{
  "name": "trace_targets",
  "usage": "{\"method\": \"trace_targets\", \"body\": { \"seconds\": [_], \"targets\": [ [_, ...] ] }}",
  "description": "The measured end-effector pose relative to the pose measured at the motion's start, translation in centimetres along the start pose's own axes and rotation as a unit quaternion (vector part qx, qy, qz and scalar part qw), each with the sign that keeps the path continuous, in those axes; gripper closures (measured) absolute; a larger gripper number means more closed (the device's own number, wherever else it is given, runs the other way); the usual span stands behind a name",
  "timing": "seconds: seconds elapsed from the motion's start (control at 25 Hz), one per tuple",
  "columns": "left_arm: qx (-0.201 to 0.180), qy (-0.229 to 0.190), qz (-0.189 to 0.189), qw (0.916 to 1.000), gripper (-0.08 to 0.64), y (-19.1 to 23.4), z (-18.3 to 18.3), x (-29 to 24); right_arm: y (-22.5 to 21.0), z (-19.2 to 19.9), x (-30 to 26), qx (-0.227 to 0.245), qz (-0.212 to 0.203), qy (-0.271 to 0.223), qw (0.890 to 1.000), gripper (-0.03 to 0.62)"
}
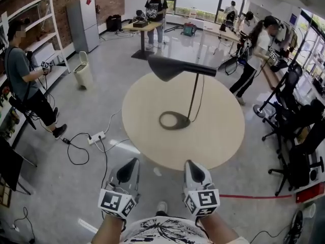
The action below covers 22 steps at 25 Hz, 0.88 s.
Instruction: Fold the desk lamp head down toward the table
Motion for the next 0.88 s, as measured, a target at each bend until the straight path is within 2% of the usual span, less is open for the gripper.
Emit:
{"method": "trace_targets", "body": {
  "seconds": [0.2,0.36,0.64,0.88],
  "targets": [
    [-0.002,-0.015,-0.01,0.9998,0.557,1.4,-0.6,-3.6,-3.1,-0.9,-4.3,0.0,0.003,-0.011,1.0,0.583],
    [-0.004,-0.009,-0.016,0.9998,0.556,2.6,-1.1,-6.0,-4.1,-2.1,-6.7,-0.002,0.002,-0.029,1.0,0.583],
    [0.007,-0.004,0.01,0.9999,0.555,6.1,-2.4,-11.3,-5.5,-3.1,-11.3,0.008,0.029,-0.017,0.999,0.583],
    [-0.01,-0.009,0.054,0.9984,0.556,9.1,-5.9,-17.0,-6.4,-4.5,-15.5,0.003,0.064,-0.012,0.998,0.583]
  ]
}}
Point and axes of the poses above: the fingertips, and each gripper's own axes: x backward along the fingers, y to its left, z out of its underside, the point moved 9 cm from there along x, backward along the fingers, and after that the axes turned 12 degrees about x, right-handed, at the moved point
